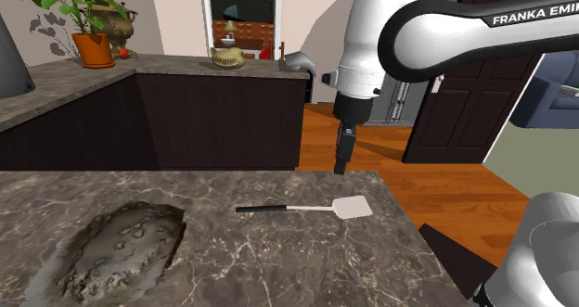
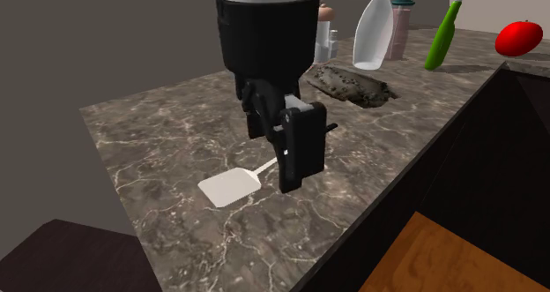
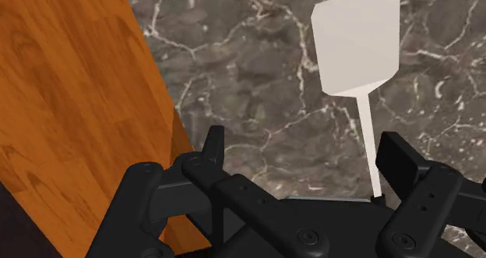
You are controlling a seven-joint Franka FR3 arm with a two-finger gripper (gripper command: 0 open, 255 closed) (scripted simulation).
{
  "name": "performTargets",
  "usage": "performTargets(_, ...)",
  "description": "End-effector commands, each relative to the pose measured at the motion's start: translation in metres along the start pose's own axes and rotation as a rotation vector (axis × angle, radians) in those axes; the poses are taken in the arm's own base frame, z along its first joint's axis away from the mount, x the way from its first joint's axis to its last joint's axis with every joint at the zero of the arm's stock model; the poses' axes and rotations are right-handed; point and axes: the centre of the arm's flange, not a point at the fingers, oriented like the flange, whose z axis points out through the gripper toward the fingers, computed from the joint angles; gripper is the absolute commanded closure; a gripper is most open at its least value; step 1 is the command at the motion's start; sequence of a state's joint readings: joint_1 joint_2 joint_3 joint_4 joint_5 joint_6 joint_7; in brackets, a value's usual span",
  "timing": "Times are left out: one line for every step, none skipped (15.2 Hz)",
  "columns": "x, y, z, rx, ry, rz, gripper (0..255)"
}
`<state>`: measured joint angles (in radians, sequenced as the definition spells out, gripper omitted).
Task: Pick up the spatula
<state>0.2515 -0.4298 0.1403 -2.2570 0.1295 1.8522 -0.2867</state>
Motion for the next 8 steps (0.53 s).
performTargets(0.017,-0.023,0.006,-0.01,0.005,-0.077,0)
performTargets(0.025,-0.034,0.011,-0.015,0.007,-0.114,0)
performTargets(0.032,-0.044,0.015,-0.02,0.009,-0.151,0)
performTargets(0.039,-0.055,0.019,-0.025,0.011,-0.188,0)
performTargets(0.046,-0.066,0.023,-0.03,0.013,-0.225,0)
performTargets(0.052,-0.078,0.028,-0.035,0.015,-0.262,0)
performTargets(0.058,-0.089,0.032,-0.04,0.017,-0.299,0)
performTargets(0.059,-0.092,0.033,-0.041,0.018,-0.308,0)
